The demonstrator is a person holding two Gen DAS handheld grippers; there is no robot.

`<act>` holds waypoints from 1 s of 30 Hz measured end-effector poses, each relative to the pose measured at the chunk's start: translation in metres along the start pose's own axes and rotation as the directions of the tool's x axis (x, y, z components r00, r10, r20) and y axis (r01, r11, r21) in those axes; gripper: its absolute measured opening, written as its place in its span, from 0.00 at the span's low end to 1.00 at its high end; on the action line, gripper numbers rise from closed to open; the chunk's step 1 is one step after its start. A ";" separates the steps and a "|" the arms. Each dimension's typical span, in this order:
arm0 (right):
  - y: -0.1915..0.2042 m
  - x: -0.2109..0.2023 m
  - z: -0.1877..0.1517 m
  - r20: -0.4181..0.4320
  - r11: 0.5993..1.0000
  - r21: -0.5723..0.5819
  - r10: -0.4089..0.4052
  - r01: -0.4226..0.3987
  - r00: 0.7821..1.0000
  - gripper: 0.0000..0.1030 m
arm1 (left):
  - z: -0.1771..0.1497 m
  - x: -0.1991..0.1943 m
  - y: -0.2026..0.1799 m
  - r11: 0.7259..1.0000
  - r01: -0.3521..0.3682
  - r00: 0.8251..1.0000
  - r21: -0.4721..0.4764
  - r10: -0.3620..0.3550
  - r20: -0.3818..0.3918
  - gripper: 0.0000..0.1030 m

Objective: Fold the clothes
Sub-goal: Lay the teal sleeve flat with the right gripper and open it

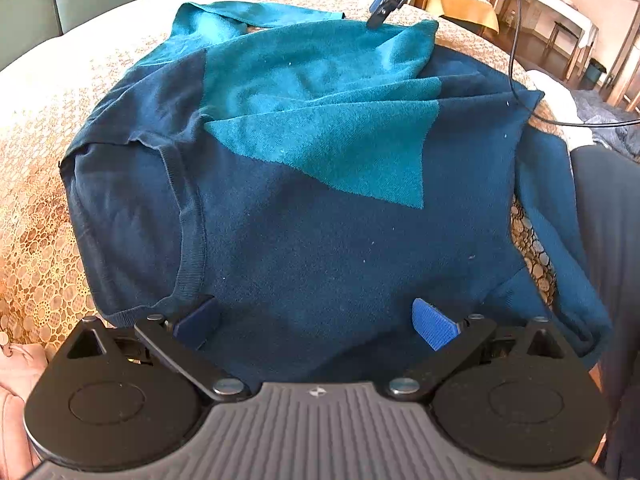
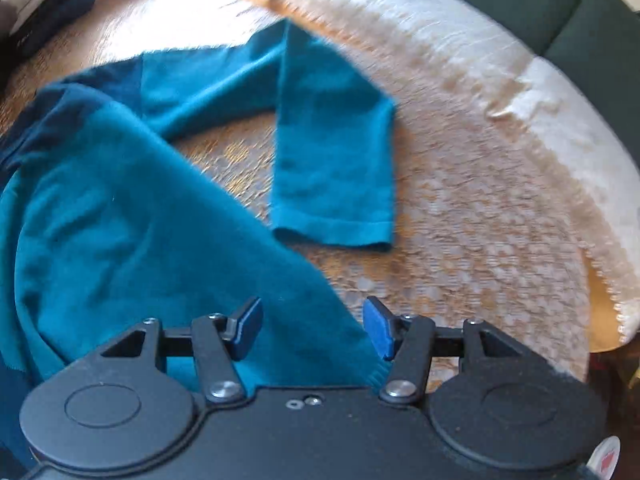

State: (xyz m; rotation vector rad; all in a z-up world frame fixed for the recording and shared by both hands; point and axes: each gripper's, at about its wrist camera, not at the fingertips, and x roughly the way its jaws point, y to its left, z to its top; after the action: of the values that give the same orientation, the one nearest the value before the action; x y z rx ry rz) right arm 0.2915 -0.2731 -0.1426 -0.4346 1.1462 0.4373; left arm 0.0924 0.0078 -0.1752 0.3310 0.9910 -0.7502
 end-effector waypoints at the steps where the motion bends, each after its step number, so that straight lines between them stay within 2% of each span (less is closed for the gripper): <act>1: -0.001 0.003 0.001 -0.006 1.000 0.001 0.014 -0.014 1.000 1.00 | 0.001 -0.002 0.001 1.000 0.014 1.000 -0.008 -0.014 0.005 1.00; 4: -0.003 0.013 0.002 -0.034 0.999 -0.005 0.035 -0.035 0.999 1.00 | 0.007 -0.017 0.005 0.997 0.079 0.994 0.002 -0.079 0.079 1.00; 6: -0.006 0.021 0.002 -0.059 0.999 -0.007 0.042 -0.043 0.997 1.00 | 0.015 -0.026 0.009 0.995 0.096 0.988 0.034 -0.099 0.114 1.00; 9: -0.007 0.023 0.000 -0.076 0.999 0.004 0.043 -0.043 0.996 1.00 | 0.025 -0.029 0.019 0.993 0.091 0.987 0.072 -0.099 0.122 1.00; 17: -0.002 0.019 0.001 -0.068 0.997 0.031 0.071 -0.069 0.995 1.00 | 0.046 -0.003 0.045 0.976 0.190 0.975 0.105 -0.200 0.093 1.00; 25: 0.009 0.021 0.010 -0.039 1.000 -0.022 0.001 -0.002 0.999 1.00 | 0.046 0.010 0.048 0.972 0.210 0.972 0.103 -0.219 0.085 1.00; 30: -0.002 0.020 0.030 0.035 0.995 -0.011 -0.098 0.099 0.995 1.00 | 0.041 0.017 0.044 0.977 0.187 0.979 0.105 -0.194 0.062 1.00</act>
State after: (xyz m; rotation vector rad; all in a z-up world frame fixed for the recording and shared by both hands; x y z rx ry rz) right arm 0.3225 -0.2561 -0.1505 -0.4911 1.0839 0.3650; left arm 0.1551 0.0081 -0.1716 0.2951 0.9273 -0.9813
